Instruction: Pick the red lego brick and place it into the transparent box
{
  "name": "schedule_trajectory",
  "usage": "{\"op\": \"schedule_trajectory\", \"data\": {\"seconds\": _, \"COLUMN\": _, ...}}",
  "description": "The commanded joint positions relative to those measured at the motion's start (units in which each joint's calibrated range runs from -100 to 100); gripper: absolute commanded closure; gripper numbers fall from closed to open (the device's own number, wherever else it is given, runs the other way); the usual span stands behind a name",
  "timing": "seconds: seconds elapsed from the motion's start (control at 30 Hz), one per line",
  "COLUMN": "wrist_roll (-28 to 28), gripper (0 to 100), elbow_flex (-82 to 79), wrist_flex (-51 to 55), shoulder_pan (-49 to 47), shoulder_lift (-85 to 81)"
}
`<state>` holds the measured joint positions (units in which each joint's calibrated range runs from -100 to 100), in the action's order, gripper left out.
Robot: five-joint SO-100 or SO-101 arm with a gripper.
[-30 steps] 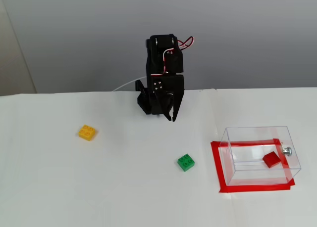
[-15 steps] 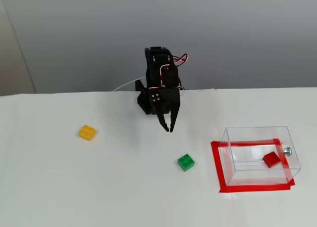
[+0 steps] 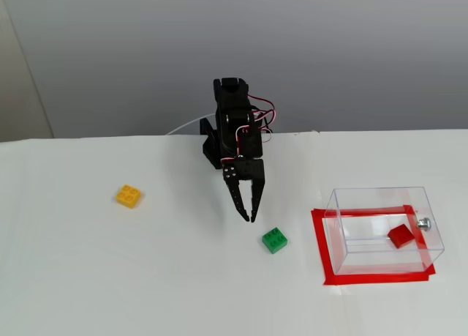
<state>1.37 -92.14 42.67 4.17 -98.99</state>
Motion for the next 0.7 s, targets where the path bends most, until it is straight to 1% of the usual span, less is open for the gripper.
{"op": "schedule_trajectory", "data": {"seconds": 0.0, "wrist_roll": -0.27, "gripper": 99, "elbow_flex": -2.34, "wrist_flex": -4.38, "shoulder_pan": 0.53, "shoulder_lift": -0.59}}
{"op": "schedule_trajectory", "data": {"seconds": 0.1, "wrist_roll": -0.27, "gripper": 99, "elbow_flex": -4.78, "wrist_flex": -6.56, "shoulder_pan": 0.6, "shoulder_lift": -0.68}}
{"op": "schedule_trajectory", "data": {"seconds": 0.27, "wrist_roll": 0.09, "gripper": 99, "elbow_flex": -7.31, "wrist_flex": -5.51, "shoulder_pan": 2.23, "shoulder_lift": -0.76}}
{"op": "schedule_trajectory", "data": {"seconds": 0.67, "wrist_roll": 0.09, "gripper": 99, "elbow_flex": -7.31, "wrist_flex": 8.5, "shoulder_pan": 3.34, "shoulder_lift": -0.76}}
